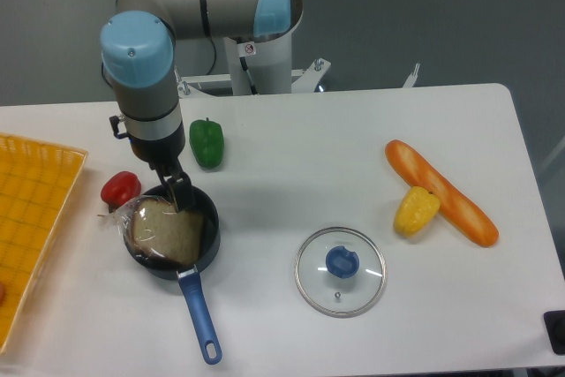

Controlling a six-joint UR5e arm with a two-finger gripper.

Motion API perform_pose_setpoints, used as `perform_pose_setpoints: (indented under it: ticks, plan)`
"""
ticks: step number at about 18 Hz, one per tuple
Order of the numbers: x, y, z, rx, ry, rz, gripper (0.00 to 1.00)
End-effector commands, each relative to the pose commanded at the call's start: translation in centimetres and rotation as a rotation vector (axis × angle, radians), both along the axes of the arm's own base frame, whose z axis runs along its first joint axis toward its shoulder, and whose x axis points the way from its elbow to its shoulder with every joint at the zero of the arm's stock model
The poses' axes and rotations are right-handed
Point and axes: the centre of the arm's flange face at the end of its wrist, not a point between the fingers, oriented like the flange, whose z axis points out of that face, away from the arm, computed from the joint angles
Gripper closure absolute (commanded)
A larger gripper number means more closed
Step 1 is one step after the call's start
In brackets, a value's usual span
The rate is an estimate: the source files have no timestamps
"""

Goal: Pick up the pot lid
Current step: 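Raise the gripper up from the saucepan rim, then move the gripper over the glass lid's blue knob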

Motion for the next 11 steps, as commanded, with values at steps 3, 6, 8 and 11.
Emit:
perform_pose_setpoints:
  ticks: [3, 6, 8, 11]
  plan:
    - [-1.0, 0.0, -1.0, -0.018, 0.003, 0.010, 0.00]
    - [-3.6, -0.3, -1.4, -0.055, 0.049, 0.050, 0.00]
    - [-5.7, -1.0, -1.7, -0.060, 0.046, 0.082, 0.00]
    - [-9.2, -2.2, -2.6, -0.067, 0.033, 0.131, 0.00]
